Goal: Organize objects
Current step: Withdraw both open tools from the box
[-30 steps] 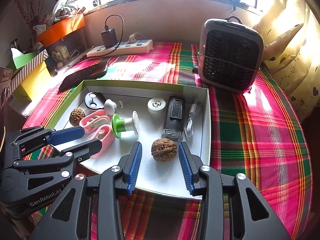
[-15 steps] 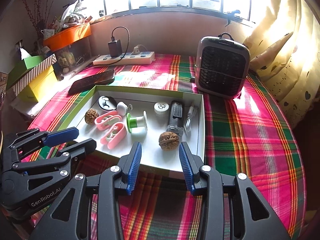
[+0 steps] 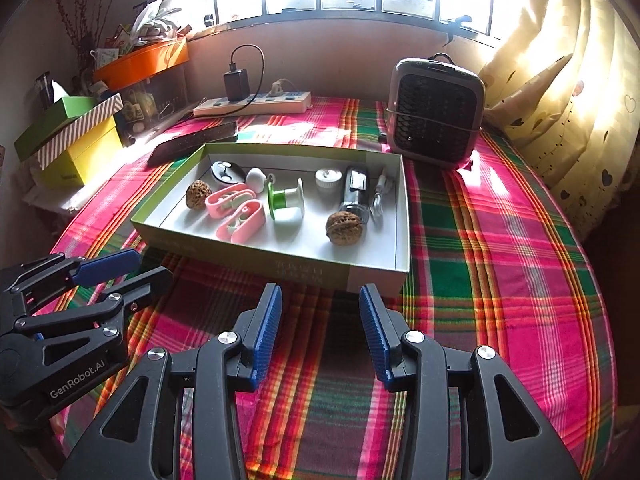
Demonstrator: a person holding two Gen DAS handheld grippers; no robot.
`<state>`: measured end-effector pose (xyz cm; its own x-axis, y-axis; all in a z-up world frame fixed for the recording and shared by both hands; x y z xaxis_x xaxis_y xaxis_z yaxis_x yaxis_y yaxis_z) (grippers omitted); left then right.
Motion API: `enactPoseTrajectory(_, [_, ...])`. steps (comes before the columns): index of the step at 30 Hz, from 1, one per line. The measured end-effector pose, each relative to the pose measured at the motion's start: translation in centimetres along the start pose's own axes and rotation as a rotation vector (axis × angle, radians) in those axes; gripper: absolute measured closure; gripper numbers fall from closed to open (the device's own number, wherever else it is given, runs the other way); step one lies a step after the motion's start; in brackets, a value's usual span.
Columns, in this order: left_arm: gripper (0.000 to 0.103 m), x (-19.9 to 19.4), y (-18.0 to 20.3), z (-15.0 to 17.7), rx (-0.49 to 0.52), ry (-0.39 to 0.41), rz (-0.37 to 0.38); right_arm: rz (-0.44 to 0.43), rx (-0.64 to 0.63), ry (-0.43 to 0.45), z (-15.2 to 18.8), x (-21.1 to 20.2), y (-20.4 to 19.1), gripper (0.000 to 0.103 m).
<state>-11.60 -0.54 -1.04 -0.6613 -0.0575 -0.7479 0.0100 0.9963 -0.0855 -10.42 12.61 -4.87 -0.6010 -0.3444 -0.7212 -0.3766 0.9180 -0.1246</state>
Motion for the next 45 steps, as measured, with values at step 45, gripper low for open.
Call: enactPoseTrajectory(45, [0.060, -0.1, 0.5, 4.6, -0.047, -0.033, -0.090, 0.033, 0.050, -0.066, 5.1, -0.1, 0.3, 0.041])
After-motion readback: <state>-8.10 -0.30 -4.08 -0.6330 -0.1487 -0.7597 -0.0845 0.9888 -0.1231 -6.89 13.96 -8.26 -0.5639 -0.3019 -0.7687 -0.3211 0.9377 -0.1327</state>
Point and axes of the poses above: each gripper's, at about its wrist camera, not at the fingertips, and x roughly the way its jaws point, y to its right, z to its underside, the point moved 6 cm from there along x, roughly the way its jaws point, and after that the axes turned 9 degrees about -z, right-handed, at the moved point
